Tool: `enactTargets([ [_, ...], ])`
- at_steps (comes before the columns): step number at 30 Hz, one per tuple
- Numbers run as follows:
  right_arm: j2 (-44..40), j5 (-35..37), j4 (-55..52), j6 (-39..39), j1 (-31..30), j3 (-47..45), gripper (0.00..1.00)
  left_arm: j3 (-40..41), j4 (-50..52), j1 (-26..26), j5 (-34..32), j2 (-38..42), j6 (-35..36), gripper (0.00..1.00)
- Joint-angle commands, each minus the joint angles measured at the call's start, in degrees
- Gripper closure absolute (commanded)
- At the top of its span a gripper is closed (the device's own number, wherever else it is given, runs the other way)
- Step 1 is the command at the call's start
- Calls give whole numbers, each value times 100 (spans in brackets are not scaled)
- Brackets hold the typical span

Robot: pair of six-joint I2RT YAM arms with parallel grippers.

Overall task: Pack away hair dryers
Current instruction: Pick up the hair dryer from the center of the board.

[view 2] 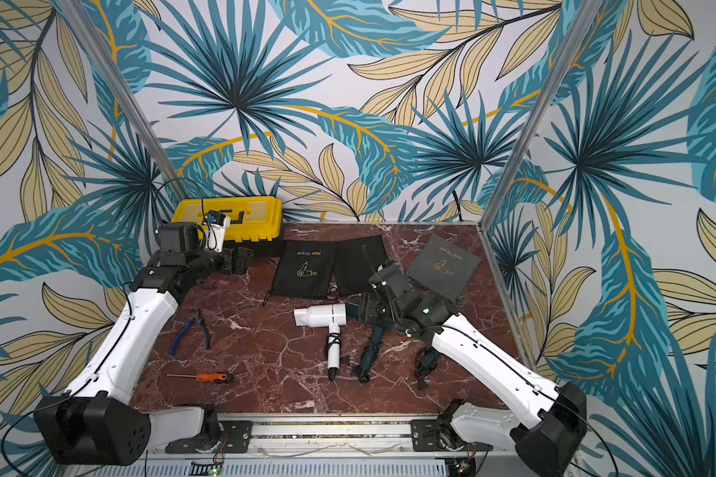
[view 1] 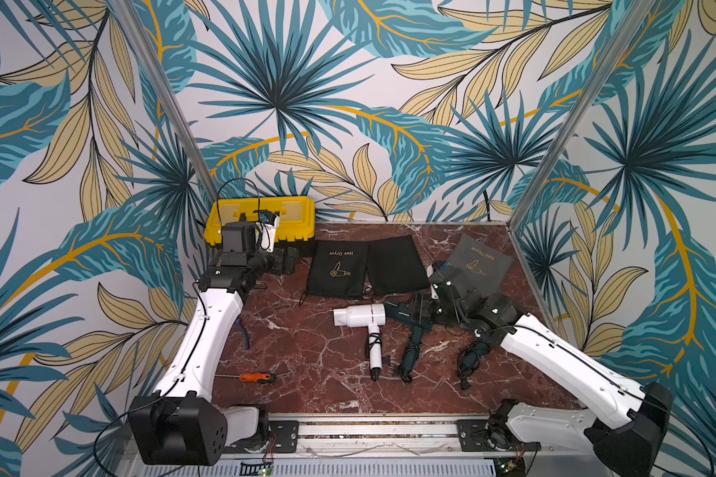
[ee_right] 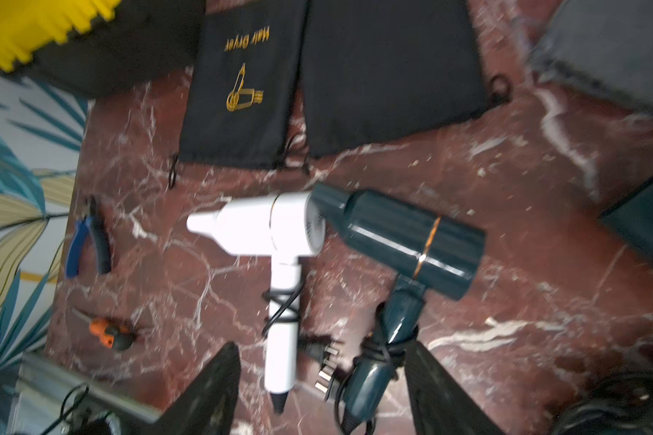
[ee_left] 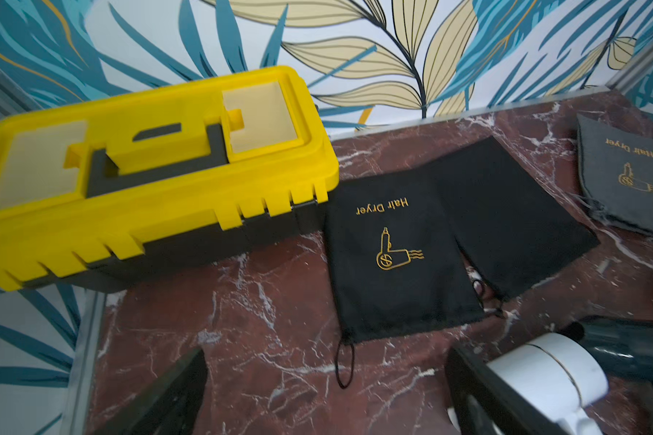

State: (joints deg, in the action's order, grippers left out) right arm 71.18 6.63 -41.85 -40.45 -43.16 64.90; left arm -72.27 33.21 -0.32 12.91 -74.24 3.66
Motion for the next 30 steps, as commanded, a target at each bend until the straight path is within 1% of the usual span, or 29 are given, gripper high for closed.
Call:
enactTargets([
  [1, 918, -67, -782, -556, -721, 286, 32, -583, 632, -5, 386, -155, -306, 0],
  [4, 1730, 171, -1086, -788, -1099, 643, 32, -1022, 956, -6, 429, -423, -400, 1],
  [8, 2435, -135, -741, -843, -1209, 739, 32, -1406, 1270, -4, 455, -688, -362, 1],
  [10, 2724, -161, -729, -860, -1261, 848, 36, -1439, 1276, -6, 511, -648, -329, 1],
  [16, 3187, -443, -395, -918, -1259, 892, 41, -1389, 1278, -8, 719, -604, -306, 0],
  [22, 3409, -439, -161, -954, -1252, 875, 43, -1300, 1283, -4, 673, -574, -226, 1],
  [30, 3757, -77, -217, -1059, -1257, 942, 42, -1241, 1282, -11, 932, -480, -108, 1],
])
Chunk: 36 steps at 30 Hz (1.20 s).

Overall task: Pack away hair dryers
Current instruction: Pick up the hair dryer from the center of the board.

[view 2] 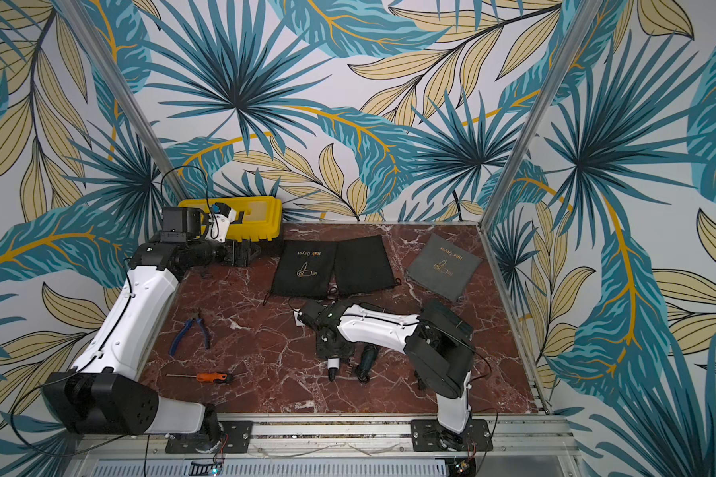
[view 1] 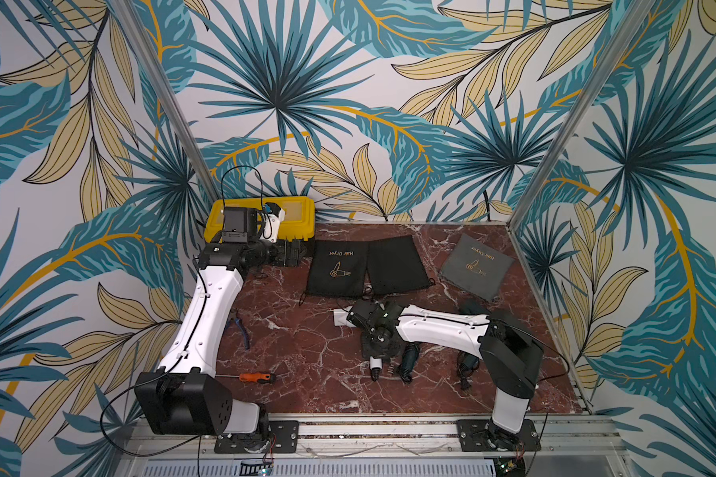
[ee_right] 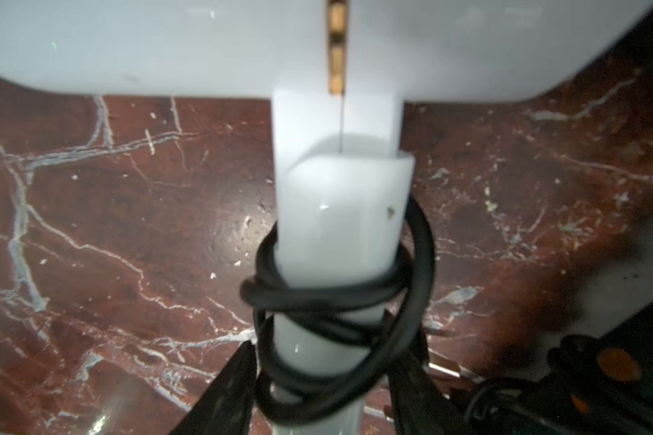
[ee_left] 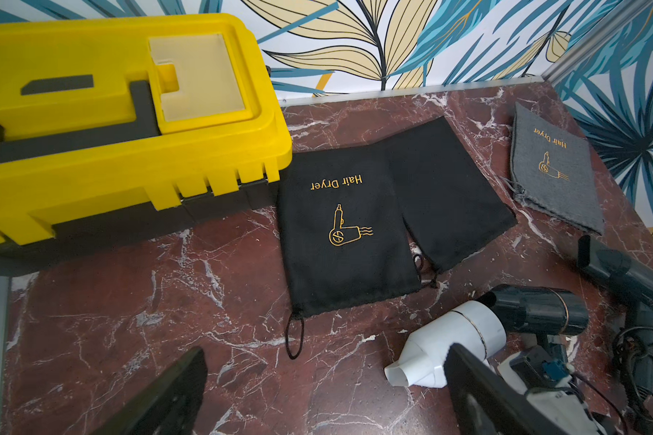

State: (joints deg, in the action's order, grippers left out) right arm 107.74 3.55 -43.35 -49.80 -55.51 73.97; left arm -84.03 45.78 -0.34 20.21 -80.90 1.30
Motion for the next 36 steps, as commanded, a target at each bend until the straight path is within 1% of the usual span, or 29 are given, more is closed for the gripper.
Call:
enactTargets([
  [1, 114, 266, -47, -134, -22, 15, 42, -48, 28, -6, 263, 198, 116, 1],
  [5, 190, 345, 4, -109, -17, -36, 45, 0, 26, -9, 371, 174, 74, 0],
  [9, 235, 348, 98, -36, -15, -88, 58, 44, 49, -6, 412, 171, -6, 1],
  [12, 265, 291, 184, 17, -16, -121, 61, 66, 62, -8, 457, 163, -64, 1],
  [13, 280, 255, 233, 44, -20, -141, 66, 62, 73, -2, 466, 154, -78, 0],
  [15, 280, 203, 348, 94, -13, -193, 80, 45, 114, -3, 521, 147, -87, 0],
  [16, 273, 194, 381, 106, -13, -206, 85, 36, 121, -3, 543, 145, -94, 1],
  [20, 185, 269, 407, 185, -21, -260, 99, -21, 127, -2, 523, 158, -69, 0],
  [24, -168, 443, 428, 320, -22, -330, 100, -139, 125, -6, 535, 165, -36, 1],
  [29, -865, 800, 430, 747, -22, -339, 100, -328, 190, -2, 812, 215, -42, 0],
  [34, -1318, 1058, 442, 1296, -22, -438, 100, -715, 490, -2, 1475, 31, 33, 1],
  [36, -1419, 1088, 444, 1487, -16, -441, 100, -858, 603, -1, 1902, -51, 49, 1],
])
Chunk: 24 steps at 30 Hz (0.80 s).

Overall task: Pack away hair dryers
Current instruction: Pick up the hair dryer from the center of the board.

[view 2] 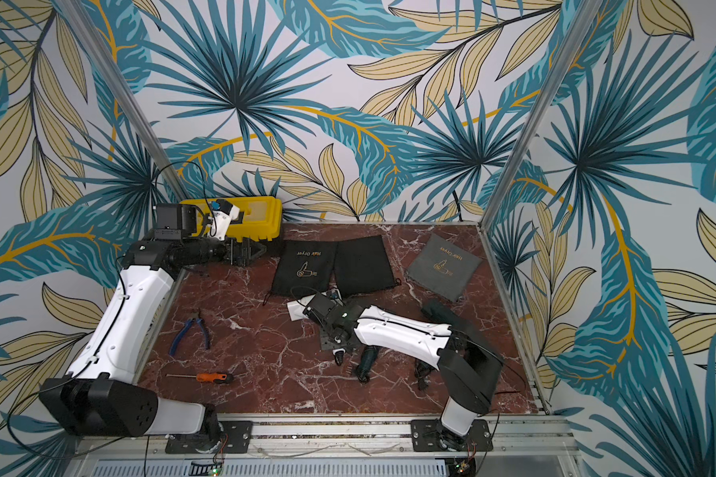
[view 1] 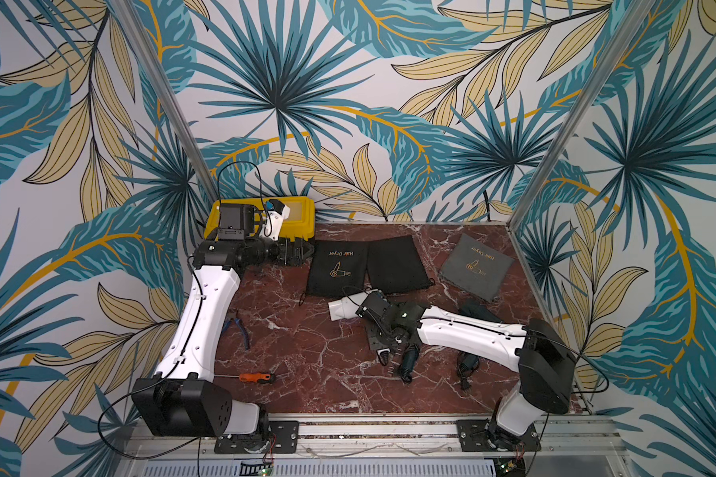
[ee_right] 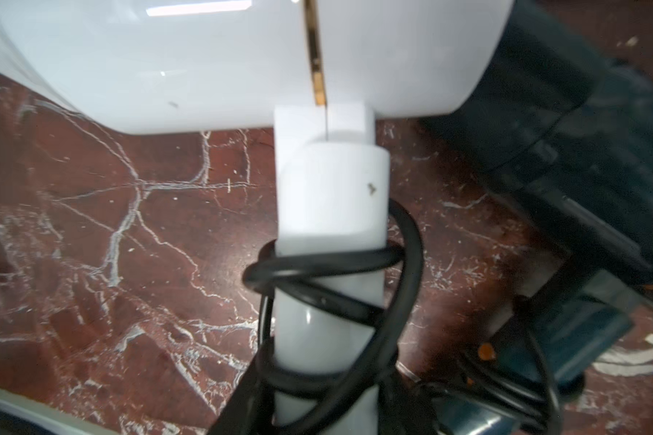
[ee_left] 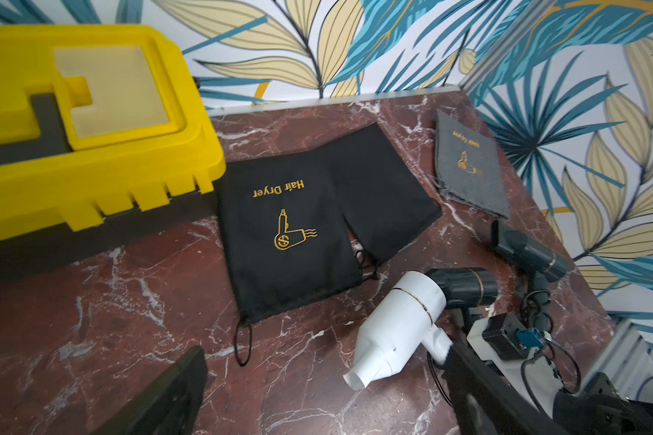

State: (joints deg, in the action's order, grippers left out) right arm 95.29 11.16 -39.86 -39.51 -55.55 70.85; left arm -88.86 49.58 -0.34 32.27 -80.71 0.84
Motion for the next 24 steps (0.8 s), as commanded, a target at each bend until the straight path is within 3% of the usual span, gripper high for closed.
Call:
enactTargets([
  [1, -221, 335, 100, 515, -17, -124, 100, -412, 244, -7, 872, -87, 90, 1],
  [10, -1043, 774, 140, 1339, -17, 122, 100, -1259, 900, 45, 2130, -653, 472, 0],
  [14, -1345, 855, 27, 1668, -23, 324, 100, -1132, 1116, 42, 2984, -1038, 627, 0],
  [24, -1529, 1188, -80, 2123, -159, 805, 100, -1086, 1111, -41, 4250, -1543, 731, 0],
])
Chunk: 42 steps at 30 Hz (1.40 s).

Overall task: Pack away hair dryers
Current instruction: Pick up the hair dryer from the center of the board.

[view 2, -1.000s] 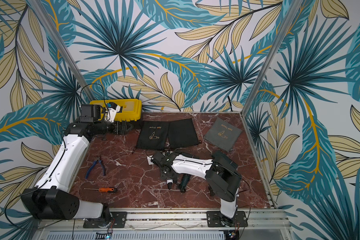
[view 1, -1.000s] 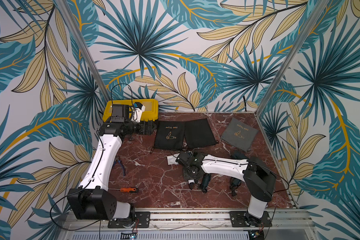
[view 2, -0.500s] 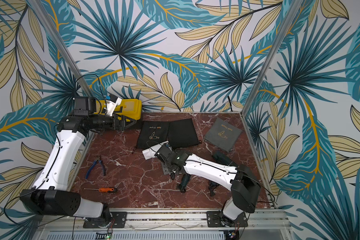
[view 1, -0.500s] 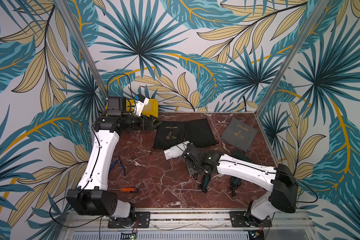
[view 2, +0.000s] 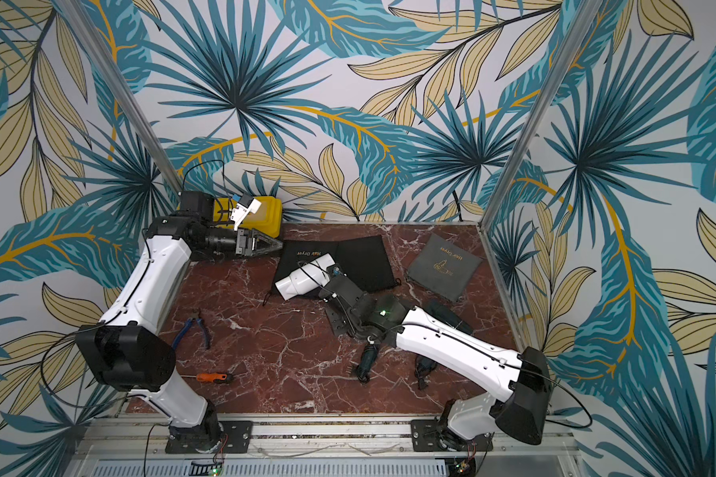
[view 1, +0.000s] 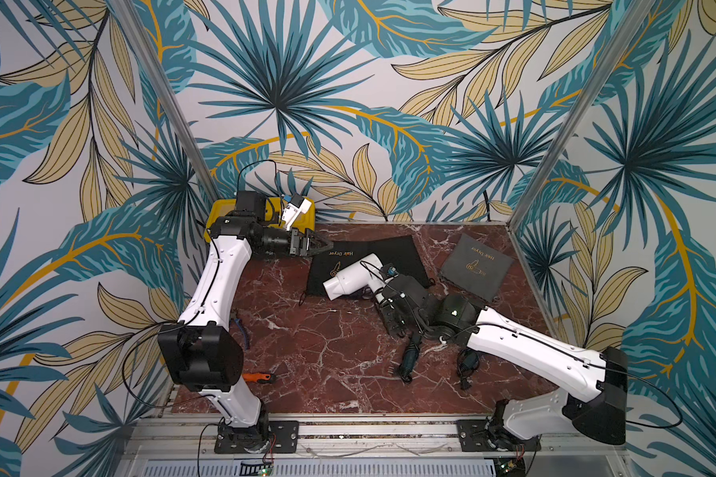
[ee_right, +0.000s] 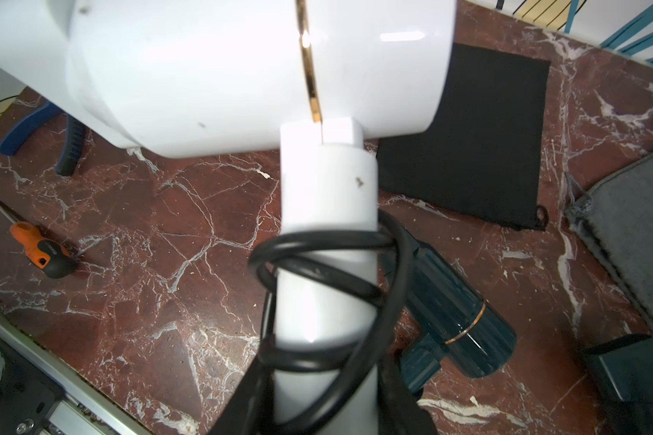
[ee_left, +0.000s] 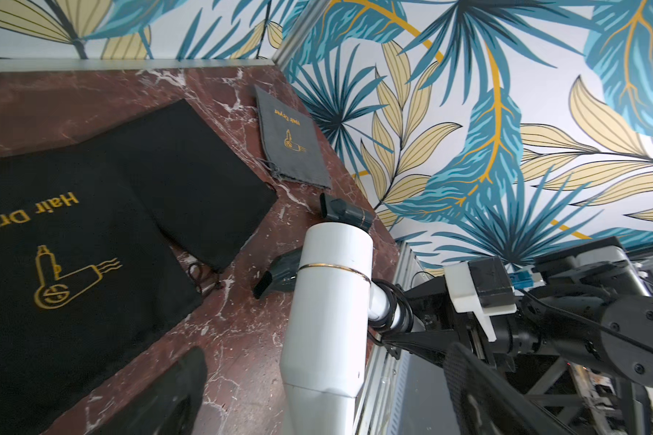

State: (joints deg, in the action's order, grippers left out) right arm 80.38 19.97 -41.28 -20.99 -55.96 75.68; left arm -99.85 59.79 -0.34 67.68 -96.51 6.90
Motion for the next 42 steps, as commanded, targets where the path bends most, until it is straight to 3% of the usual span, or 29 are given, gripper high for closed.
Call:
enactTargets([
  [1, -8, 365, 20, 324, -163, 419, 100, 44, 87, -73, 797, 54, 140, 0],
  [8, 182, 683, -152, 745, -417, 1035, 100, 401, 94, -288, 554, 210, 369, 1],
  [20, 444, 1127, -322, 1261, -541, 1450, 100, 825, 136, -326, 1377, 523, 441, 1],
  [31, 408, 1382, -208, 1507, -712, 1564, 100, 771, 926, -410, 911, 415, 1370, 0],
  [35, 408, 1573, -108, 1672, -808, 1614, 100, 772, 1333, -619, 447, 447, 1849, 0],
  [42, 367, 1751, -12, 1782, -914, 1601, 100, 813, 1384, -656, 508, 499, 1759, 18],
])
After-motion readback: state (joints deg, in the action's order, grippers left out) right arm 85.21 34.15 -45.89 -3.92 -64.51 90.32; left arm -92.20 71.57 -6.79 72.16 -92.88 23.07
